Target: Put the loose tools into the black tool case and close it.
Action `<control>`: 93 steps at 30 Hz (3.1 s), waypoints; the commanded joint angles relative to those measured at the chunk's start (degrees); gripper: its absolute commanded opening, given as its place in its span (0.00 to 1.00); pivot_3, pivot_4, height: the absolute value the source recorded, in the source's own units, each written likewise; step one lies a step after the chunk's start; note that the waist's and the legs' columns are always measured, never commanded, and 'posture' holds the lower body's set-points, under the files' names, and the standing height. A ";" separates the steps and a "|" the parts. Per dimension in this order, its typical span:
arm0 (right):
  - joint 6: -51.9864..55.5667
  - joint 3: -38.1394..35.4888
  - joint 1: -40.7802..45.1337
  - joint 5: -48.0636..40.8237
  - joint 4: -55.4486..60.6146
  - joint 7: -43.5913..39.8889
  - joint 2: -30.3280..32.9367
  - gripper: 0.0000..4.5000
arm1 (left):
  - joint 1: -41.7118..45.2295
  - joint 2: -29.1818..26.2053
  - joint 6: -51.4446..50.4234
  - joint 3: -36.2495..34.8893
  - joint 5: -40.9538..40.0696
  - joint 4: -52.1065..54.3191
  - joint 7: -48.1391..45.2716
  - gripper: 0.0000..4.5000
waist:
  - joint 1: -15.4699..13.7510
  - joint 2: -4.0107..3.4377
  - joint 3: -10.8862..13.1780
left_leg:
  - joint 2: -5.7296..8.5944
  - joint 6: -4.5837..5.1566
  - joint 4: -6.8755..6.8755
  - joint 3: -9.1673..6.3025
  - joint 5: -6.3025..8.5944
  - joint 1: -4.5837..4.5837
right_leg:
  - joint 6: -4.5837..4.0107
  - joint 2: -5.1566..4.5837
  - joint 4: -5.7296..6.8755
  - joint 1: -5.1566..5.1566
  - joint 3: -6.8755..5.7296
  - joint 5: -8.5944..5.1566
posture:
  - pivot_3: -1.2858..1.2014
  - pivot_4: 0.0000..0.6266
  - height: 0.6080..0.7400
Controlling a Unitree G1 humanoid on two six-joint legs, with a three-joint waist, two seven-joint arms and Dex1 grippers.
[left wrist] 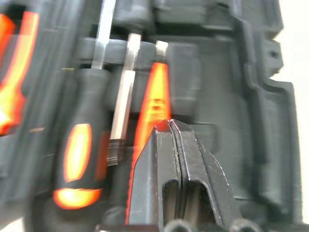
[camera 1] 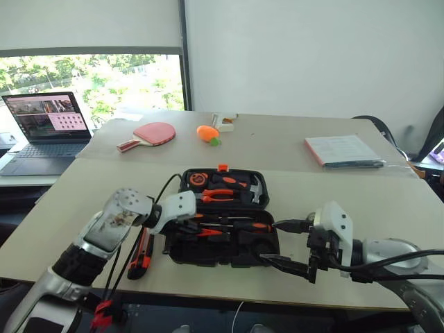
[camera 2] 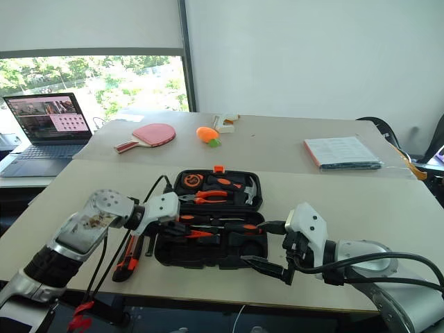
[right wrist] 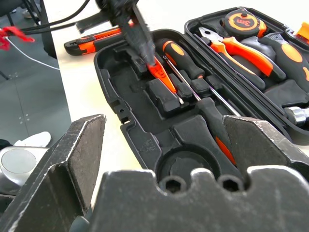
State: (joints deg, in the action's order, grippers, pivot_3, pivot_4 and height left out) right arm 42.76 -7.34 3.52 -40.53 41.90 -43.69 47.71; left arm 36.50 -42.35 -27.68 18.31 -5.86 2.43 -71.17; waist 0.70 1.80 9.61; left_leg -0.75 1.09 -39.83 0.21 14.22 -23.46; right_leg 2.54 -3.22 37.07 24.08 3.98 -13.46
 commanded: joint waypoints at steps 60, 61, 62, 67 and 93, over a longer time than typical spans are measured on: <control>-1.50 0.53 13.09 -6.62 -0.76 -7.27 2.57 1.00 | -7.61 -15.57 -64.82 -21.90 -33.53 11.46 34.59 0.99 | 0.36 0.19 0.13 | -0.10 -0.02 0.15 -0.15 0.01 0.02 | -0.07 -0.09 0.08 0.15 -0.05 -0.02 | 0.52 0.24 1.00; -1.40 0.42 12.61 -6.71 -0.12 -6.58 2.45 1.00 | -6.67 -14.91 -64.82 -20.59 -34.30 10.01 37.10 0.99 | 0.33 0.18 0.13 | -0.11 -0.02 0.16 -0.15 0.01 0.01 | -0.07 -0.10 0.07 0.16 -0.05 -0.02 | 0.52 0.24 1.00; -1.30 0.40 12.33 -6.77 0.33 -6.04 2.35 1.00 | -5.92 -14.58 -64.82 -19.69 -35.39 8.86 39.25 0.99 | 0.23 0.19 0.13 | -0.10 -0.02 0.15 -0.16 0.01 0.02 | -0.07 -0.12 0.09 0.15 -0.05 -0.02 | 0.52 0.24 1.00; -0.67 0.65 11.69 -7.74 2.29 -3.10 1.55 1.00 | -2.18 -11.22 -64.82 -15.69 -44.15 3.35 49.19 0.99 | -0.15 0.19 0.13 | -0.07 -0.03 0.12 -0.17 0.00 0.06 | -0.03 -0.21 0.08 0.08 -0.05 0.00 | 0.52 0.24 1.00; -2.25 3.04 11.92 -6.92 3.79 1.88 -0.34 1.00 | 3.44 -12.21 -64.82 -5.90 -66.25 -7.21 71.35 0.34 | -0.35 -0.31 -0.17 | 0.06 -0.06 0.13 -0.12 -0.02 0.20 | 0.00 -0.24 0.04 -0.06 0.00 0.00 | 0.52 0.24 1.00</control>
State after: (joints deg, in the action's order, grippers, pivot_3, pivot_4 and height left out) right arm 41.88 -2.99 14.73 -47.54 44.88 -41.41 46.84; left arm 40.91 -55.69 -91.42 10.79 -73.16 -3.29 -0.07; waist 0.35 1.50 9.44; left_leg -0.65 1.03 -39.71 0.09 14.19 -23.25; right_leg 2.54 -3.46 37.11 24.01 3.98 -13.46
